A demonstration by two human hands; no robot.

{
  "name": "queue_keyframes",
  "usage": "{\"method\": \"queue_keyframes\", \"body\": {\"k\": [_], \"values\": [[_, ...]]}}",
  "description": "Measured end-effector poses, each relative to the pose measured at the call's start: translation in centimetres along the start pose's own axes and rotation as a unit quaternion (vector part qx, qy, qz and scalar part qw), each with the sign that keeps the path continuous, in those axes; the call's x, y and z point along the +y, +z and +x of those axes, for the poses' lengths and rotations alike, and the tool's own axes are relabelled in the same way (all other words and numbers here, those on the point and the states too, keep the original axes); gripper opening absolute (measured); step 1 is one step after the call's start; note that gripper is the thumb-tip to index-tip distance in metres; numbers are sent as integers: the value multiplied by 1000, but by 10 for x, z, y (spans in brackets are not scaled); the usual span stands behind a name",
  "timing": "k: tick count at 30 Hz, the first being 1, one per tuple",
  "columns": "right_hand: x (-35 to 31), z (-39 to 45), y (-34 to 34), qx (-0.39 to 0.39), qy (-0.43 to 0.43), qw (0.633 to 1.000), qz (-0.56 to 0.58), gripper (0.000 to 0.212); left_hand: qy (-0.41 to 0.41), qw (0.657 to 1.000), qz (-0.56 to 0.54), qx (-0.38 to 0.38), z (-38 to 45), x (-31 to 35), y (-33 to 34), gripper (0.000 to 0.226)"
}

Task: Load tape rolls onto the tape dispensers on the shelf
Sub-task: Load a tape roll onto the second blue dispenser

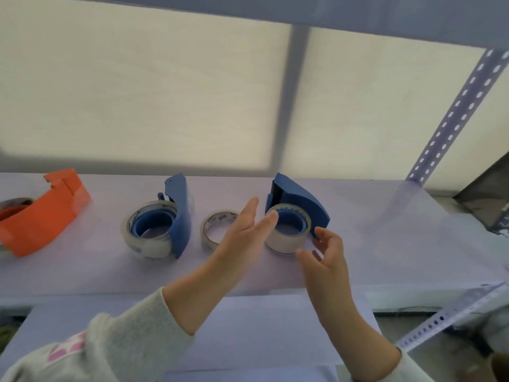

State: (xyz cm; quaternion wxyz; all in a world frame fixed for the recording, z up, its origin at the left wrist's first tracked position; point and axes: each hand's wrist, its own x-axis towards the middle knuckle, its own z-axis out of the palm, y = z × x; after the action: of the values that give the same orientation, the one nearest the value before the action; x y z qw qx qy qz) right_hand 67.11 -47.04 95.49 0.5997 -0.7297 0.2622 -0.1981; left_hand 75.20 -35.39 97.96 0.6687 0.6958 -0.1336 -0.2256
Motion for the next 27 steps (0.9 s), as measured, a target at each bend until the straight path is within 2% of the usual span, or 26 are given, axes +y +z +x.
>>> {"method": "queue_keyframes", "body": {"k": [2,4,7,11,13,19,23,25,27], "values": [[6,2,-1,-53,14,998,-25,66,-24,999,19,-37,4,1,7,55],[7,3,-2,-80,-2,996,-39,71,-25,997,30,-60,6,2,8,42],[6,1,-9,-91,-30,995,-29,70,2,997,32,-69,5,2,5,41],[4,-9,-17,-99,-85,991,18,63,77,995,6,-63,-8,7,-2,33],[0,-11,-17,-93,-126,987,29,64,111,993,-5,-49,-14,11,-6,40],[-25,-7,9,-138,-167,975,53,69,166,986,-12,20,-22,15,-31,56],[-37,-9,45,-205,-182,960,55,67,188,970,-60,145,-36,18,-64,59],[-45,-19,74,-237,-193,950,58,65,219,951,-28,215,-47,13,-89,55],[-54,-35,109,-277,-213,935,62,65,243,937,-20,251,-63,7,-121,55]]}}
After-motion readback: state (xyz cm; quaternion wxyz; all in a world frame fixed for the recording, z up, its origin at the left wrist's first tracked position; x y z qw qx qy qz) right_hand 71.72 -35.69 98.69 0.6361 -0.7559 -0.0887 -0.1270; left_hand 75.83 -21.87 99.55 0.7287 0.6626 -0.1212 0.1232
